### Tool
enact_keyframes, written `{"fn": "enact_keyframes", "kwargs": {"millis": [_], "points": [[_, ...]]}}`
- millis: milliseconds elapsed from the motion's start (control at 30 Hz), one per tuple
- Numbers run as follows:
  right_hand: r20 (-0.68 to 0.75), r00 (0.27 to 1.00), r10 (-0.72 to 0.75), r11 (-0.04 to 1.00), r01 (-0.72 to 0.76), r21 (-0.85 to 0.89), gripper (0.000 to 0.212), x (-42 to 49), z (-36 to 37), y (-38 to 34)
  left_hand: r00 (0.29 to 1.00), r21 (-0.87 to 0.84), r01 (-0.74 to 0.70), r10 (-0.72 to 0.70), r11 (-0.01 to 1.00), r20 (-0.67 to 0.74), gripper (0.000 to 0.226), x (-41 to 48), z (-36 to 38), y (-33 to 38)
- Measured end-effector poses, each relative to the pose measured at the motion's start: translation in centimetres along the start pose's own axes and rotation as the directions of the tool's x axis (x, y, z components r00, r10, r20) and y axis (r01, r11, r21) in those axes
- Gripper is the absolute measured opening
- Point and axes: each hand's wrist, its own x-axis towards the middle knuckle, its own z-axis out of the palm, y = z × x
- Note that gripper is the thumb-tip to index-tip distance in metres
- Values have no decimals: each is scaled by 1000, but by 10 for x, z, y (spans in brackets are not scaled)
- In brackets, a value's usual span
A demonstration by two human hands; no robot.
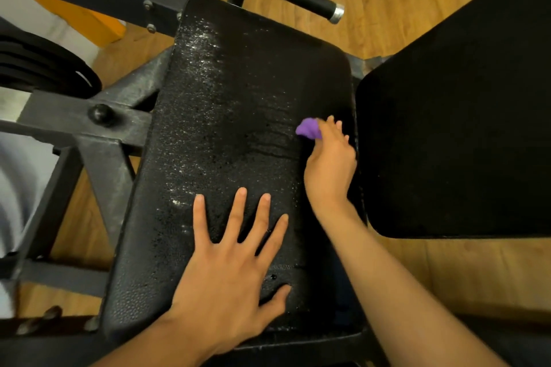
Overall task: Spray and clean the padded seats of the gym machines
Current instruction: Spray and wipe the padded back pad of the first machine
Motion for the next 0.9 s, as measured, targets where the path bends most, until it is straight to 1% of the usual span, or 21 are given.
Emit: {"fn": "enact_keyframes", "kwargs": {"millis": [67,167,233,333,400,467,533,600,667,800,900], "points": [[-26,999,35,999,-35,-5,42,42,11,-7,1000,-1,10,-10,1000,2,93,1,0,0],[-72,988,140,990,-142,-22,36,115,34,-19,1000,-4,13,-13,1000,6,93,2,2,-1],[-88,971,224,974,-220,52,33,155,40,-27,1000,-18,14,-14,1000,13,93,0,3,-1],[-12,955,295,953,-294,73,29,197,39,-30,1000,-38,24,-23,999,13,94,2,3,-1],[21,958,287,956,-288,54,31,207,39,-27,1000,-26,24,-24,999,8,93,3,3,-2],[0,963,269,963,-269,20,34,200,39,-25,1000,-19,22,-22,1000,6,92,2,3,-3],[-31,979,201,980,-201,3,39,180,40,-22,1000,-10,27,-26,1000,4,92,1,3,-3],[-17,990,137,989,-138,-62,45,155,33,-21,1000,0,29,-29,1000,-2,91,1,2,-3],[10,995,100,990,-98,-101,46,127,25,-18,1000,9,25,-25,1000,-4,91,1,2,-2],[36,999,-2,998,4,-56,46,58,8,-11,1000,25,23,-23,999,-9,90,1,1,-1],[49,998,-50,998,52,-44,45,3,-4,-3,1000,47,15,-14,999,-10,89,0,0,0]]}}
